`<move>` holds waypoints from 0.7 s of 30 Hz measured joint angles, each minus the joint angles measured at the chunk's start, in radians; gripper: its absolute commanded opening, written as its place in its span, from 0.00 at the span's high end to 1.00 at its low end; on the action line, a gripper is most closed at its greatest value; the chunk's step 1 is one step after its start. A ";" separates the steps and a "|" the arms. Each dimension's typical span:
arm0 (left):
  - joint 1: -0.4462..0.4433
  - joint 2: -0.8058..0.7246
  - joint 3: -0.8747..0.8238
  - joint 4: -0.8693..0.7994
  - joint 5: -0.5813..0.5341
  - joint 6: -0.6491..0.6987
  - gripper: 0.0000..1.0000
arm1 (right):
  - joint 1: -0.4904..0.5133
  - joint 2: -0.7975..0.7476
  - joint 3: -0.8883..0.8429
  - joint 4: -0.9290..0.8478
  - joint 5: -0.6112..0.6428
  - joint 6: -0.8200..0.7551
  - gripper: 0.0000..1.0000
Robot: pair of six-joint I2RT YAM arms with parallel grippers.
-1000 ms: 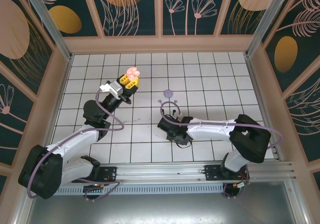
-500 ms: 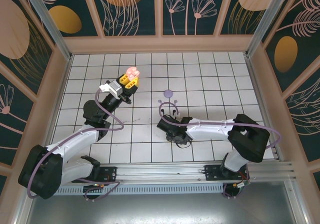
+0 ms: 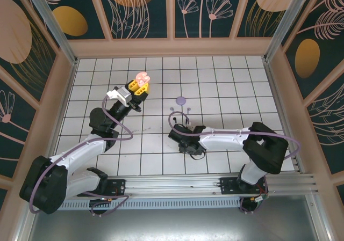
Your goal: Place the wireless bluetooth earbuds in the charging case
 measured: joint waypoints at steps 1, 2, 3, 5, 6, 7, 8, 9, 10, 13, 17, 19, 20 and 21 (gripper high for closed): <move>0.000 0.000 0.000 0.000 0.000 0.000 1.00 | 0.000 0.003 0.002 -0.002 0.000 -0.001 0.66; 0.000 0.000 0.000 0.000 0.000 0.000 1.00 | 0.000 0.005 0.005 -0.004 0.000 -0.001 0.66; 0.000 0.000 0.000 0.000 0.000 0.000 1.00 | 0.000 0.006 0.008 -0.008 0.000 -0.002 0.67; 0.000 0.000 0.000 0.000 0.000 0.000 1.00 | 0.000 0.011 0.012 -0.011 0.000 -0.004 0.67; 0.000 0.000 0.000 0.000 0.000 0.000 1.00 | 0.000 0.011 0.013 -0.013 0.000 -0.005 0.68; 0.000 0.000 0.000 0.000 0.000 0.000 1.00 | 0.000 0.011 0.014 -0.014 0.000 -0.009 0.68; 0.000 0.000 0.000 0.000 0.000 0.000 1.00 | 0.000 0.012 0.015 -0.015 0.000 -0.013 0.69; 0.000 0.000 0.000 0.000 0.000 0.000 1.00 | 0.000 0.013 0.016 -0.017 0.000 -0.018 0.69; 0.000 0.000 0.000 0.000 0.000 0.000 1.00 | 0.000 0.013 0.018 -0.019 0.000 -0.023 0.70; 0.000 0.000 0.000 0.000 0.000 0.000 1.00 | 0.000 0.016 0.023 -0.027 0.000 -0.046 0.74; 0.000 0.000 0.000 0.000 0.000 -0.003 1.00 | 0.000 0.022 0.031 -0.030 -0.001 -0.095 0.75; 0.000 0.001 0.000 0.001 0.000 -0.004 1.00 | 0.000 0.024 0.033 -0.031 -0.002 -0.119 0.75; 0.000 0.002 0.000 0.003 0.000 -0.004 1.00 | 0.000 0.024 0.034 -0.032 -0.002 -0.129 0.74; 0.000 0.003 0.000 0.003 0.000 -0.005 1.00 | 0.000 0.024 0.034 -0.033 -0.002 -0.140 0.73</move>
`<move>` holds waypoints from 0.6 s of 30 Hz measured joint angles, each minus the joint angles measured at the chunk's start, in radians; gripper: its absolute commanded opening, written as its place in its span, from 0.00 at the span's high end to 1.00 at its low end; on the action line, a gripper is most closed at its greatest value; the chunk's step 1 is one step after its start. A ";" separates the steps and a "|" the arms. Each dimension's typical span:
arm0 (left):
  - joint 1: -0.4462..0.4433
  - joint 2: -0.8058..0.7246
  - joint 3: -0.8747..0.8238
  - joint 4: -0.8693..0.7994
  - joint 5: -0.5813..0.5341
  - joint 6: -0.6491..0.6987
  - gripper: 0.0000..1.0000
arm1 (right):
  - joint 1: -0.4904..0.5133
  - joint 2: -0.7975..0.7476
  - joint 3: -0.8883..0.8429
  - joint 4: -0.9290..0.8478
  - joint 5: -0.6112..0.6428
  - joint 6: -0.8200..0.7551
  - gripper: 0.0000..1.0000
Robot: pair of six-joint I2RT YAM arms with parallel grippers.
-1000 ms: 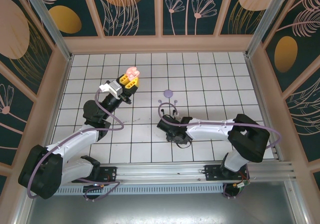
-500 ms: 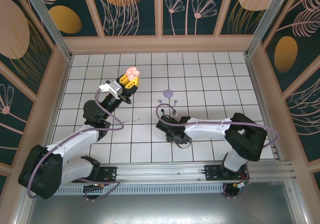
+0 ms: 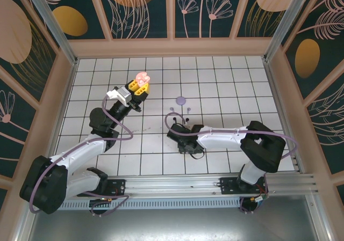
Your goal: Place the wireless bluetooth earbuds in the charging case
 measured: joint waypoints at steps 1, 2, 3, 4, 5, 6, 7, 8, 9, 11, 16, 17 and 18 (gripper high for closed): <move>0.000 0.000 0.000 0.000 0.000 0.000 1.00 | 0.000 0.001 0.001 0.000 0.000 -0.010 0.71; 0.000 0.001 0.000 0.000 0.000 0.000 1.00 | 0.000 0.003 0.003 -0.002 -0.001 -0.018 0.70; 0.000 0.001 0.000 0.000 0.000 -0.002 1.00 | -0.001 0.006 0.005 -0.003 -0.002 -0.023 0.69; 0.000 0.001 0.000 0.000 0.000 -0.003 1.00 | -0.001 0.007 0.007 -0.004 -0.002 -0.028 0.69; 0.000 0.001 0.000 0.001 0.000 -0.003 1.00 | -0.002 0.009 0.010 -0.005 -0.002 -0.032 0.69; 0.000 0.001 0.000 0.001 0.000 -0.003 1.00 | -0.003 0.012 0.012 -0.007 -0.003 -0.034 0.68; 0.000 0.001 0.000 0.001 0.000 -0.003 1.00 | -0.003 0.013 0.015 -0.010 -0.003 -0.035 0.68; 0.000 0.001 0.000 0.001 0.000 -0.003 1.00 | -0.003 0.015 0.017 -0.012 -0.003 -0.034 0.69; 0.000 0.001 0.000 0.001 0.000 -0.003 1.00 | -0.003 0.017 0.019 -0.014 -0.003 -0.034 0.69; 0.000 0.001 0.000 0.001 0.000 -0.003 1.00 | -0.003 0.020 0.023 -0.018 -0.003 -0.031 0.70; 0.000 0.001 0.000 0.001 0.000 -0.005 1.00 | -0.005 0.024 0.026 -0.022 -0.003 -0.018 0.71; 0.000 0.001 0.000 0.001 0.000 -0.006 1.00 | -0.005 0.024 0.026 -0.022 -0.003 -0.016 0.72; 0.000 0.001 0.000 0.001 0.000 -0.007 1.00 | -0.006 0.024 0.026 -0.021 -0.003 -0.012 0.72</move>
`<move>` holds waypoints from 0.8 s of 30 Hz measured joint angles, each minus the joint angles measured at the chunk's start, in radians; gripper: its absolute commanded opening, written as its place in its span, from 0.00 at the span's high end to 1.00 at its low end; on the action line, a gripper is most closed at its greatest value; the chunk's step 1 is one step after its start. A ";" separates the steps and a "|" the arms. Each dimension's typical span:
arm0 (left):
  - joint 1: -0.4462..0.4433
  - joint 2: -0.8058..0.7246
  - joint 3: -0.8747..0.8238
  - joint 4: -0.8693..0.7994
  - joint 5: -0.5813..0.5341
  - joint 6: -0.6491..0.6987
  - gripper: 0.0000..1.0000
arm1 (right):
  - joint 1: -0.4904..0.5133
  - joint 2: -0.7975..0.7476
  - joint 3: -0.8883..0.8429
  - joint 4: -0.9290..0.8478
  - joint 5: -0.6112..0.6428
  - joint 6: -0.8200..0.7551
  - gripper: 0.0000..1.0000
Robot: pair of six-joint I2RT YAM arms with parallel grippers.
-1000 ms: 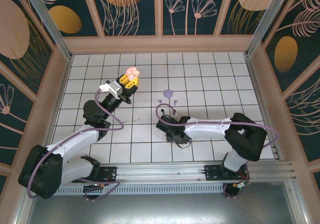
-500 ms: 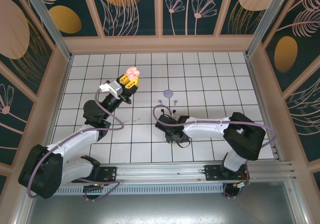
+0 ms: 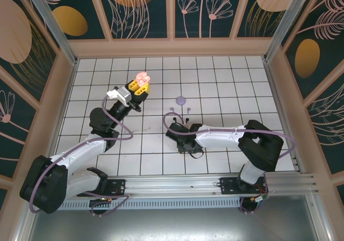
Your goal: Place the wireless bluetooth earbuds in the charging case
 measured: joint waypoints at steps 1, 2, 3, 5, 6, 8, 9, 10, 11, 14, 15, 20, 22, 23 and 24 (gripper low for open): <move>0.000 0.000 0.000 0.000 0.000 0.000 1.00 | 0.000 0.000 0.000 0.000 0.000 0.002 0.73; 0.000 0.000 0.000 0.000 0.000 -0.001 1.00 | -0.001 0.000 0.000 0.000 -0.002 0.004 0.73; 0.000 0.001 0.000 0.000 0.000 -0.002 1.00 | -0.003 0.000 0.000 0.000 -0.003 0.004 0.73; 0.000 0.002 0.000 0.000 0.000 -0.004 1.00 | -0.005 0.000 0.000 0.002 -0.008 0.006 0.74; 0.000 0.004 0.000 0.000 0.000 -0.004 1.00 | -0.006 0.000 0.000 0.002 -0.010 0.007 0.74; 0.000 0.005 0.000 0.000 0.000 -0.004 1.00 | -0.008 0.000 0.000 0.003 -0.012 0.007 0.75; 0.000 0.005 0.000 0.000 0.000 -0.004 1.00 | -0.009 0.000 0.000 0.003 -0.014 0.007 0.77; 0.000 0.005 0.000 0.000 0.000 -0.004 1.00 | -0.010 0.000 0.000 0.003 -0.015 0.008 0.78; 0.000 0.005 0.000 0.000 0.000 -0.004 1.00 | -0.011 -0.001 0.000 0.003 -0.016 0.008 0.79; 0.000 0.006 0.000 0.000 0.000 -0.004 1.00 | -0.011 -0.003 0.000 0.003 -0.018 0.008 0.81; 0.000 0.006 0.000 0.000 0.001 -0.004 1.00 | -0.011 -0.003 0.000 0.003 -0.018 0.008 0.83; 0.000 0.007 0.000 0.000 0.002 -0.004 1.00 | -0.011 -0.013 -0.005 0.006 -0.018 0.008 0.87; 0.000 0.007 0.000 0.000 0.003 -0.004 1.00 | -0.011 -0.022 -0.013 0.013 -0.017 0.008 0.87; 0.000 0.007 0.000 -0.001 0.003 -0.004 1.00 | -0.011 -0.031 -0.019 0.019 -0.013 0.008 0.87; 0.000 0.007 0.000 -0.001 0.004 -0.004 1.00 | -0.011 -0.040 -0.025 0.020 -0.008 0.010 0.87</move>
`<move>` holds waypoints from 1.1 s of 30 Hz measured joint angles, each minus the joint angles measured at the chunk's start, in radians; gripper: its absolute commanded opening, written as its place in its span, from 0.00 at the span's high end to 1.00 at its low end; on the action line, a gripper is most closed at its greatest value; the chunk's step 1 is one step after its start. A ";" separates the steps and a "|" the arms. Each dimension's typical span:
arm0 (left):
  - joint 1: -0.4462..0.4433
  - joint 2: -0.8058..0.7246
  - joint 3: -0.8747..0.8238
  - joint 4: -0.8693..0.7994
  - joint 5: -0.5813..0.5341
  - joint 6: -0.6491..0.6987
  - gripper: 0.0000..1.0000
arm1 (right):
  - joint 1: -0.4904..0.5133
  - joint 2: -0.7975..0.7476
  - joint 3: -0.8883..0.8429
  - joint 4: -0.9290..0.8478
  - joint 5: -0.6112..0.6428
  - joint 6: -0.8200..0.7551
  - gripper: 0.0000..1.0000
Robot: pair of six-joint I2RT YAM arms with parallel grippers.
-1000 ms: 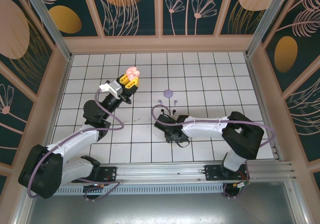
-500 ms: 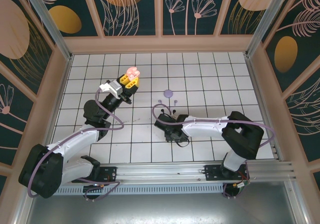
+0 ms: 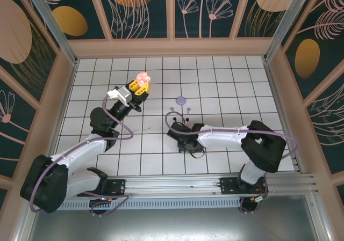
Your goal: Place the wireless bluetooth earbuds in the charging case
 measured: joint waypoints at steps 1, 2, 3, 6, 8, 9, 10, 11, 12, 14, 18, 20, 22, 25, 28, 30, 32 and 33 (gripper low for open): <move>0.000 0.000 0.000 -0.001 0.000 0.000 1.00 | -0.002 -0.018 -0.007 0.001 0.009 0.002 0.87; 0.000 0.000 0.002 -0.005 0.001 0.000 1.00 | -0.002 -0.039 -0.012 0.001 0.017 0.003 0.87; 0.000 0.000 0.005 -0.011 0.001 0.000 1.00 | -0.003 -0.063 -0.015 0.001 0.023 0.005 0.87; 0.000 0.000 0.013 -0.021 0.005 0.000 1.00 | -0.006 -0.163 -0.015 0.007 0.046 0.005 0.87; 0.000 0.000 0.022 -0.026 0.011 0.001 1.00 | -0.007 -0.241 -0.010 0.014 0.068 -0.002 0.87; 0.000 0.000 0.027 -0.029 0.016 0.001 1.00 | -0.009 -0.272 -0.004 0.016 0.076 -0.008 0.87; 0.000 0.000 0.032 -0.033 0.022 0.001 1.00 | -0.013 -0.304 0.007 0.020 0.085 -0.018 0.87; 0.000 0.000 0.040 -0.039 0.027 0.002 1.00 | -0.018 -0.332 0.022 0.029 0.094 -0.033 0.87; 0.000 0.000 0.044 -0.044 0.032 0.005 1.00 | -0.025 -0.352 0.039 0.035 0.102 -0.047 0.87; 0.000 0.000 0.055 -0.054 0.040 0.014 1.00 | -0.045 -0.390 0.090 0.053 0.120 -0.092 0.87; 0.000 0.000 0.071 -0.081 0.058 0.035 1.00 | -0.090 -0.429 0.203 0.105 0.136 -0.197 0.87; 0.000 0.000 0.083 -0.097 0.061 0.047 1.00 | -0.116 -0.437 0.269 0.139 0.137 -0.260 0.87; 0.000 0.004 0.097 -0.106 0.072 0.055 1.00 | -0.139 -0.438 0.329 0.176 0.136 -0.322 0.87; 0.000 0.016 0.113 -0.114 0.082 0.066 1.00 | -0.169 -0.436 0.413 0.229 0.122 -0.408 0.87; 0.000 0.032 0.124 -0.120 0.089 0.074 1.00 | -0.186 -0.416 0.510 0.275 0.106 -0.489 0.86; 0.000 0.044 0.130 -0.122 0.095 0.080 1.00 | -0.190 -0.391 0.570 0.306 0.089 -0.534 0.86; 0.000 0.057 0.136 -0.123 0.104 0.085 1.00 | -0.191 -0.363 0.622 0.330 0.066 -0.569 0.86; 0.000 0.066 0.141 -0.123 0.106 0.088 1.00 | -0.191 -0.346 0.644 0.346 0.051 -0.586 0.86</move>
